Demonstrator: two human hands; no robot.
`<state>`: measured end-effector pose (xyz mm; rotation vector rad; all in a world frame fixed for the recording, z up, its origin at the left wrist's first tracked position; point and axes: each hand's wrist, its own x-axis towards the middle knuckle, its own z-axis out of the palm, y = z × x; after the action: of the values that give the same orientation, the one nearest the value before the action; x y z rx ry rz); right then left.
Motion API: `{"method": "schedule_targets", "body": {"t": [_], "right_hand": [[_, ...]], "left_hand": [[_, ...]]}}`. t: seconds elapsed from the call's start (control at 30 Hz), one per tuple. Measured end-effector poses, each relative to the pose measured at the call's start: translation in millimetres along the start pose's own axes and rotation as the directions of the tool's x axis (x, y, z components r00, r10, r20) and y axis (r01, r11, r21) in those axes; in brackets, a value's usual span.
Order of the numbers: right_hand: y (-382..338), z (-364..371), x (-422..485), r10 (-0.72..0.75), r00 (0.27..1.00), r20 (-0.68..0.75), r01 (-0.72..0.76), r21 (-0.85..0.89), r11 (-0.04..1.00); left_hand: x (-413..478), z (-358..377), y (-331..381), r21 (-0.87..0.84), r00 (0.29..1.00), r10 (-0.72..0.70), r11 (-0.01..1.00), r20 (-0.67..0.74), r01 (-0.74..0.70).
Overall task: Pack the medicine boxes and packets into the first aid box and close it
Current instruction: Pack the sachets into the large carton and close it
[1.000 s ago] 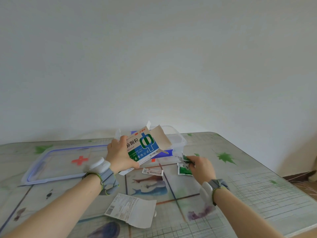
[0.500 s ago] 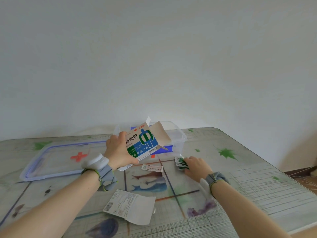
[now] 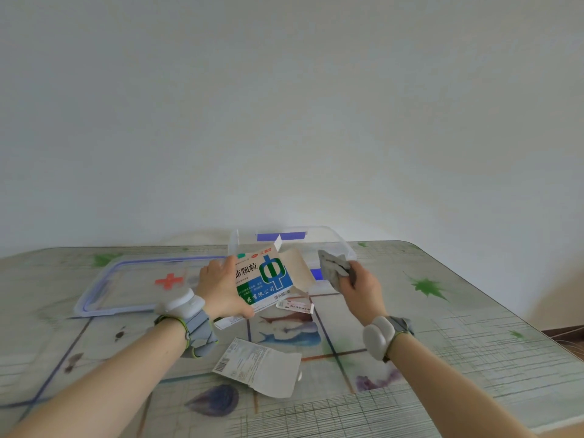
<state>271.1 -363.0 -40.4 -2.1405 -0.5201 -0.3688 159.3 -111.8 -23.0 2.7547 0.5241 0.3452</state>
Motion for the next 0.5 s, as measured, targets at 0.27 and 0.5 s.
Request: {"method": "schedule_targets", "body": {"t": [0.27, 0.5], "right_hand": [[-94.3, 20.1, -0.9, -0.003, 0.996, 0.092, -0.041, 0.472, 0.881], [-112.9, 35.5, 5.2, 0.116, 0.955, 0.272, -0.214, 0.366, 0.906]], "left_hand": [[-10.1, -0.7, -18.5, -0.040, 1.000, 0.006, 0.999, -0.030, -0.007], [-14.8, -3.0, -28.3, -0.138, 0.991, 0.063, 0.987, -0.120, -0.080]]}}
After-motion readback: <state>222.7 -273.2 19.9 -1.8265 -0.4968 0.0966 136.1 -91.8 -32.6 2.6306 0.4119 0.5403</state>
